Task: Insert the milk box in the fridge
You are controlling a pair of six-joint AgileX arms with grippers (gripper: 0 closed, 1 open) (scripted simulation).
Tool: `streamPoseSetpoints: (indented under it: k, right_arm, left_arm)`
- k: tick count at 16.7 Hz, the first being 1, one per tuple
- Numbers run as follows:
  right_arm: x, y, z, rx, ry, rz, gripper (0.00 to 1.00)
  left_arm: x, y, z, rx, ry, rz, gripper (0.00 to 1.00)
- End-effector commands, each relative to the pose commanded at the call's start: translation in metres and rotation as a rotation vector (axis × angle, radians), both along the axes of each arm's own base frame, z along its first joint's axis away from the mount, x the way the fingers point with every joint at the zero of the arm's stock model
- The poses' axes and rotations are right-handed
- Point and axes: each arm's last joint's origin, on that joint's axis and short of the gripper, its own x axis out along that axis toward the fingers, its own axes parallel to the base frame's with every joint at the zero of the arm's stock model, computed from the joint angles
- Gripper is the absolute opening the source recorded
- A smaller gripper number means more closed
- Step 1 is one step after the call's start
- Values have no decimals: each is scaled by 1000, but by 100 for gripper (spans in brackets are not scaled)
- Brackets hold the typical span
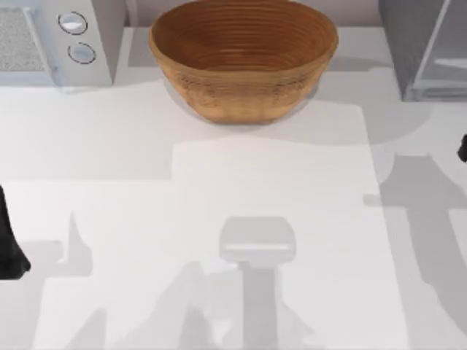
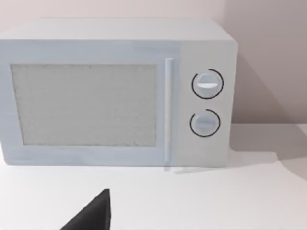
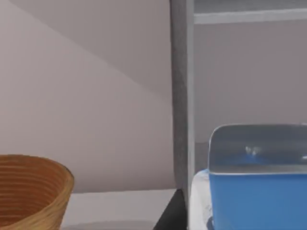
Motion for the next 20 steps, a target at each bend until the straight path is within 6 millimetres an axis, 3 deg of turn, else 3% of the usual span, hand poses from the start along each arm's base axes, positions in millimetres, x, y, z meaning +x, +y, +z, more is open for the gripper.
streamPoseSetpoints:
  k: [2,5,11,18,20]
  right_arm:
    - [-20,-26,-13,-7,-1,1,0]
    - [-44,-51,-39,-20,-1,9,0]
    - [-61,-69,-82,-39,21,26,0]
    - [-62,-69,-85,-38,25,29,0]
    - [-61,-70,-77,-37,5,30,0]
  left_arm:
    - [0,0,0,0,0,0,100]
    - [0,0,0,0,0,0,100]
    - [0,0,0,0,0,0,100]
    - [0,0,0,0,0,0,100]
    - [0,0,0,0,0,0,100]
